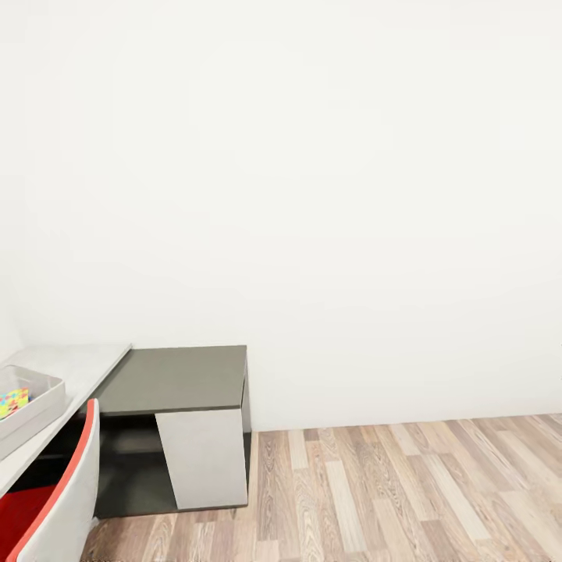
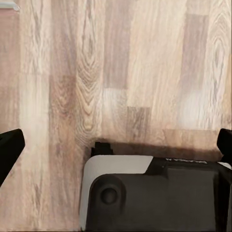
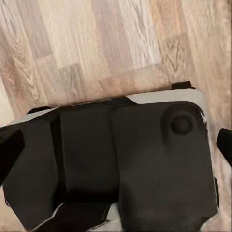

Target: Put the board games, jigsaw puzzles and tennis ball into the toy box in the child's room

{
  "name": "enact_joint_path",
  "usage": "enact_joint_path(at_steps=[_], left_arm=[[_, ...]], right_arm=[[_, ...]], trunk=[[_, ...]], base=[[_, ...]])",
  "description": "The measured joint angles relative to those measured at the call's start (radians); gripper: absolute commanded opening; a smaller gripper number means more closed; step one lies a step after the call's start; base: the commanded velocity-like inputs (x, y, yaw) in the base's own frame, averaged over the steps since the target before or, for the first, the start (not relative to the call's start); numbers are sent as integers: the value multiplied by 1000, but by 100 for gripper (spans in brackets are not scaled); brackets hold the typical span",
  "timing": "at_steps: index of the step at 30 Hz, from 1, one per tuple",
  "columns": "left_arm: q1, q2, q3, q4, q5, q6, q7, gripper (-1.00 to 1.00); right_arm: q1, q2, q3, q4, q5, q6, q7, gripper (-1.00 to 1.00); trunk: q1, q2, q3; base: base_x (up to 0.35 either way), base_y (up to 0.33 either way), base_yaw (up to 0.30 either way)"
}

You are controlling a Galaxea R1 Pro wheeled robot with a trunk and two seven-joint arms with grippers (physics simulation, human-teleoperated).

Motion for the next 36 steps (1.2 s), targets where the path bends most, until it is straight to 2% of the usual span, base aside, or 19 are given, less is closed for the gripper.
enact_joint_path(at_steps=[1,2,4,10,13,18,22,25,29,36], left_arm=[[37,-5,-16,47,0,-92,65,100],[78,-7,-23,56,-3,-112,82,100],[90,-7,-26,61,-7,-125,94,100],[185,-8,-36,68,-58,-204,118,100],[216,-7,-37,68,-66,-217,120,100],[234,-6,-37,68,-70,-225,143,100],[237,-8,-36,68,-71,-233,210,100],[238,-18,-36,68,-72,-237,253,100],[239,-27,-36,68,-71,-236,271,100],[239,-32,-35,69,-66,-238,276,100]], right_arm=[[-1,7,10,113,21,-82,-68,100],[0,8,12,153,26,-104,-88,100],[-1,9,14,174,28,-117,-100,100],[1,8,15,259,29,-177,-121,100],[1,9,16,306,29,-207,-125,100],[2,10,16,329,27,-222,-147,100],[1,8,15,332,26,-231,-164,100],[2,8,14,333,27,-264,-171,100],[1,8,14,334,26,-308,-192,100],[2,4,11,335,16,-328,-227,100]], trunk=[[0,0,-2],[0,0,-3],[0,0,-6],[0,0,-16],[0,0,-21],[0,0,-29],[0,0,-36],[0,0,-41],[0,0,-47],[0,1,-55]], base=[[0,0,0],[0,0,0],[0,0,0],[0,0,0],[0,0,0],[0,0,0],[0,0,0],[0,0,0],[0,0,0],[0,0,0]])
